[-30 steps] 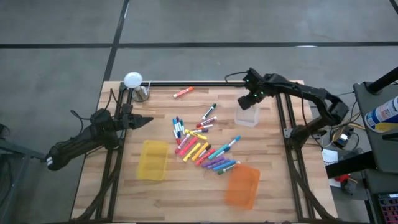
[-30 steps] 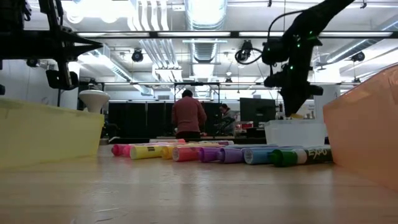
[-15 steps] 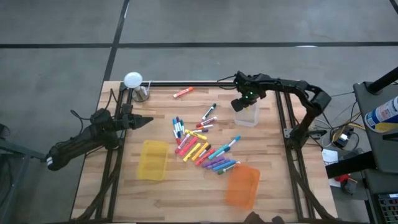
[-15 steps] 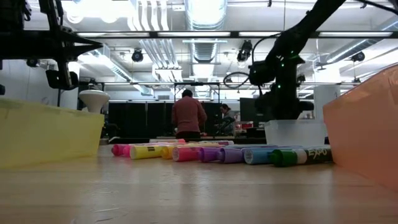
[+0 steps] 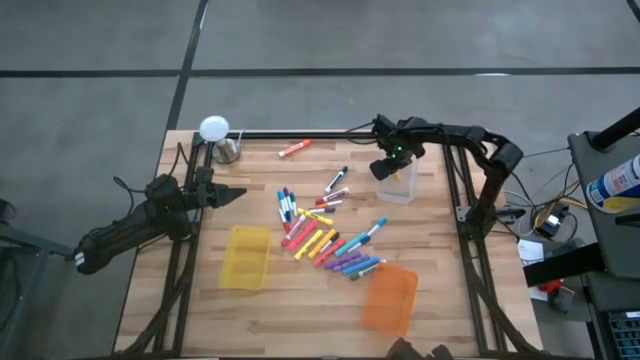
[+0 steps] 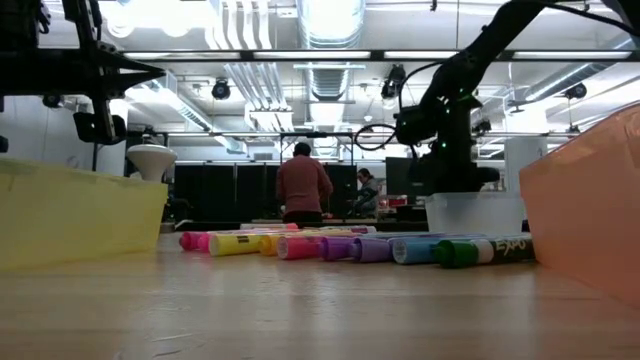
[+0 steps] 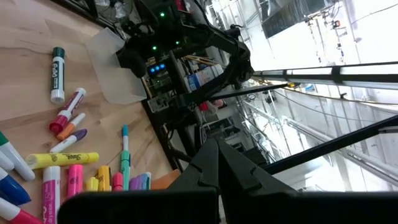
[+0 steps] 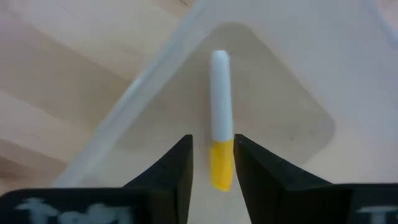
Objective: Pick & Place Markers
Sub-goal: Put the small orange highlighter pen into the transparent bin
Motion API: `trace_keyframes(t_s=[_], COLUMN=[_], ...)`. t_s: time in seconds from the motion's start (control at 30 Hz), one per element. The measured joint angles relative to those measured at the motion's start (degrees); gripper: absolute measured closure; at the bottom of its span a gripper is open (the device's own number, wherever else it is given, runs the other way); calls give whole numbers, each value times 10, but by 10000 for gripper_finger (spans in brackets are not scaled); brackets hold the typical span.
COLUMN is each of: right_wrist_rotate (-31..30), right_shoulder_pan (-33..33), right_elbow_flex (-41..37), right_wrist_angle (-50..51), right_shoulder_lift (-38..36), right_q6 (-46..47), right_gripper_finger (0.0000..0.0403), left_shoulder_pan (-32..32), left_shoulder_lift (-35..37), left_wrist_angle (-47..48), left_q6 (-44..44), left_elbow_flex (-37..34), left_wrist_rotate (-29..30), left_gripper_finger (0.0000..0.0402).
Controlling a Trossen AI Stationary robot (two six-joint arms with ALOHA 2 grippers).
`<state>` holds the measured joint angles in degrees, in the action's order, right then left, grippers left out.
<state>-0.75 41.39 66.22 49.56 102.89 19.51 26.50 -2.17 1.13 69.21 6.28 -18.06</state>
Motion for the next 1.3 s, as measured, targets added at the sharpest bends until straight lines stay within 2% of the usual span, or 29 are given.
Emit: trace_keyframes(t_s=[0.17,0.3,0.47,0.63,0.87,1.17,1.3], right_wrist_rotate=[71,85,122,163,157,141,141], right_shoulder_pan=[-5,-31,-82,-157,-240,-256,-257], right_elbow_flex=[0,0,0,0,1,20,49], right_wrist_angle=[22,13,-66,-185,-335,-332,-294], right_shoulder_lift=[-38,-89,-150,-171,-134,-40,2], right_q6=[-6,-25,-78,-149,-167,-182,-211], right_gripper_finger=[266,269,283,294,300,301,301], left_shoulder_pan=[0,0,0,0,0,0,0], left_shoulder_lift=[0,0,0,-1,-1,-1,-1], left_wrist_angle=[0,0,0,0,0,1,1], left_q6=[4,5,1,0,-1,-2,0], left_elbow_flex=[0,0,0,0,0,0,0], left_wrist_rotate=[0,0,2,2,2,2,2], left_gripper_finger=[401,401,401,401,401,401,401])
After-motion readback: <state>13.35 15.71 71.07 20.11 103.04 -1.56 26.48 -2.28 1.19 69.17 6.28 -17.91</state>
